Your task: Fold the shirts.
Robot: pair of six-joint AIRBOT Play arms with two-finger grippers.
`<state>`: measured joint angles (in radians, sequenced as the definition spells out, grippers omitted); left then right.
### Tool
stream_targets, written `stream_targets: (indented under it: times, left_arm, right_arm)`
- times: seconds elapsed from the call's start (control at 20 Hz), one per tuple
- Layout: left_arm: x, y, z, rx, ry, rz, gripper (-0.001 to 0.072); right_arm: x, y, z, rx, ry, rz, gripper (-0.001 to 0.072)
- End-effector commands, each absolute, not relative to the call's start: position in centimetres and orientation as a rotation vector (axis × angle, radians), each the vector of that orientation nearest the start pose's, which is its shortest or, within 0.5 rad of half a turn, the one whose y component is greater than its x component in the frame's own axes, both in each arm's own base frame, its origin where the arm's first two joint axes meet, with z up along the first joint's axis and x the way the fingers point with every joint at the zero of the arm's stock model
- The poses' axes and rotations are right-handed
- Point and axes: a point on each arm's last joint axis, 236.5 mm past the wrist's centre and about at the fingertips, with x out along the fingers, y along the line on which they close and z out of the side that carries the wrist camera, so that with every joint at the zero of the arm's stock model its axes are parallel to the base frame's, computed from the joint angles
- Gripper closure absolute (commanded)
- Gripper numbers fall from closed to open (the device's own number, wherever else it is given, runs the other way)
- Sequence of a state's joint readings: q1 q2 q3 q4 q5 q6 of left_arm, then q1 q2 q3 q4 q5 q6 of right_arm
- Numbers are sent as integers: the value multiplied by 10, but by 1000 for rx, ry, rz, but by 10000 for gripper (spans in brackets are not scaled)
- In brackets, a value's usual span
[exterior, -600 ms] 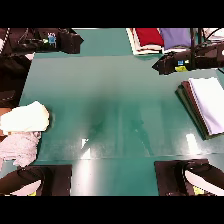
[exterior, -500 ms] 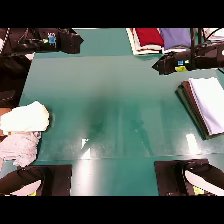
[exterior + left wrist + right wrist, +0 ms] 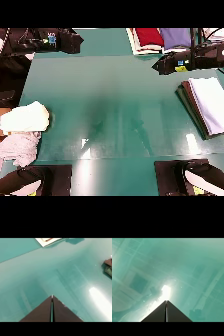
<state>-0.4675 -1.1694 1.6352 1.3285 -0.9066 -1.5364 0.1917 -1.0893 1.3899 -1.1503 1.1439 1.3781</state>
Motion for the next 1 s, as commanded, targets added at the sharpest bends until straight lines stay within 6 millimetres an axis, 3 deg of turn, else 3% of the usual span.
stream_targets:
  times: [0.0, 0.1, 0.15, 0.25, 0.4, 0.45, 0.5, 0.55, 0.65, 0.8, 0.95]
  left_arm:
    - [397, -251, 306, -58, 464, -622, 681]
    - [404, -243, 312, -19, 419, -599, 682]
    - [407, -229, 301, 25, 456, -559, 682]
    - [408, -156, 249, 102, 687, -356, 681]
    - [390, -45, 170, 111, 1006, -77, 677]
    - [381, -19, 145, 94, 1091, -17, 444]
    - [371, 4, 119, 64, 1165, 36, 56]
    - [361, 20, 94, 41, 1225, 73, 0]
    - [343, 41, 47, 5, 1318, 123, -4]
    - [323, 54, -10, -22, 1379, 152, -4]
    - [312, 54, -41, -36, 1397, 159, -2]
  right_arm:
    - [378, 164, 196, 68, 817, 547, 691]
    - [377, 164, 194, 66, 823, 549, 691]
    - [377, 164, 195, 66, 823, 549, 691]
    - [377, 164, 194, 66, 824, 549, 691]
    - [377, 164, 193, 66, 829, 549, 691]
    - [377, 164, 191, 65, 835, 550, 691]
    - [377, 164, 190, 65, 840, 550, 691]
    - [378, 164, 188, 66, 844, 550, 691]
    - [379, 164, 182, 70, 850, 546, 691]
    - [375, 164, 162, 81, 896, 543, 691]
    - [374, 164, 152, 85, 912, 538, 691]
